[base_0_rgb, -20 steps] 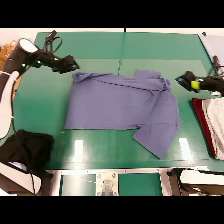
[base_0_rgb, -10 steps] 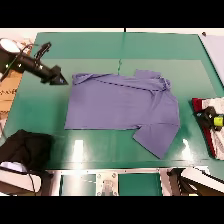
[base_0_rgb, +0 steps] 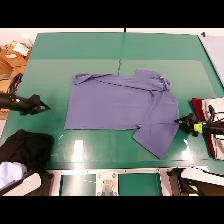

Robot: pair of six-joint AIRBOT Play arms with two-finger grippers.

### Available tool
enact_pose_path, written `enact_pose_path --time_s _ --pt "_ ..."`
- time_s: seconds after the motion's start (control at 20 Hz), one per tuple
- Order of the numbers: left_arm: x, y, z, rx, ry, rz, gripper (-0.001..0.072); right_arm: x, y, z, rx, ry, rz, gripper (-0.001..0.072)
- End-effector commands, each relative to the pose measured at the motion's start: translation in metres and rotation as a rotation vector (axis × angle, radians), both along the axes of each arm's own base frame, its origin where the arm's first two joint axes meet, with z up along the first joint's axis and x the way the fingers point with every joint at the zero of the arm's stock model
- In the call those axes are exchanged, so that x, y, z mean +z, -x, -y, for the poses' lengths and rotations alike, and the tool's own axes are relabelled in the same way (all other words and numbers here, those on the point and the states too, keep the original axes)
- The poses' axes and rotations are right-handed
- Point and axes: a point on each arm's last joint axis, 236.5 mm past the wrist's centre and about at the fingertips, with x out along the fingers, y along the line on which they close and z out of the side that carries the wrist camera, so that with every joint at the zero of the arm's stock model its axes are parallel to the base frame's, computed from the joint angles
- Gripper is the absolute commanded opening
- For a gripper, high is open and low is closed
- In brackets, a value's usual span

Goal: Fold the shirts.

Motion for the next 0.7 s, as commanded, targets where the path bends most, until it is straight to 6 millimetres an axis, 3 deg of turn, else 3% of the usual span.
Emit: enact_pose_path --time_s 0.0,0.05,0.15,0.2,0.25,0.3,0.35,0.5,0.65 --pt "-0.004 0.006 -0.015 0.075 -0.021 0.016 0.002 -0.024 0.005 0.001 0.033 0.01 -0.038 0.0329" --pt "-0.004 0.005 -0.016 0.078 -0.021 0.019 0.0021 -0.022 0.002 0.004 0.03 0.016 -0.03 0.0326" --pt "-0.004 0.004 -0.016 0.099 -0.017 0.009 0.0021 -0.014 -0.004 0.008 0.042 0.015 -0.012 0.0037" --pt "-0.004 0.005 -0.016 0.098 -0.017 0.009 0.0023 -0.009 -0.008 0.01 0.051 0.013 -0.001 0.0018" --pt "-0.004 0.005 -0.016 0.099 -0.017 0.008 0.0081 -0.005 -0.011 0.012 0.06 0.011 0.007 0.0018" --pt "-0.006 0.006 -0.016 0.108 -0.013 -0.002 0.0427 -0.001 -0.013 0.013 0.067 0.01 0.013 0.0018" --pt "-0.011 0.009 -0.014 0.138 0.002 -0.034 0.0529 0.0 -0.014 0.014 0.063 0.009 0.012 0.0018" --pt "-0.048 0.037 0.01 0.163 0.067 -0.156 0.0523 0.0 -0.015 0.014 0.06 0.01 0.015 0.0018" --pt "-0.097 0.049 0.034 0.236 0.067 -0.184 0.0523 0.0 -0.016 0.013 0.061 0.008 0.018 0.0018"
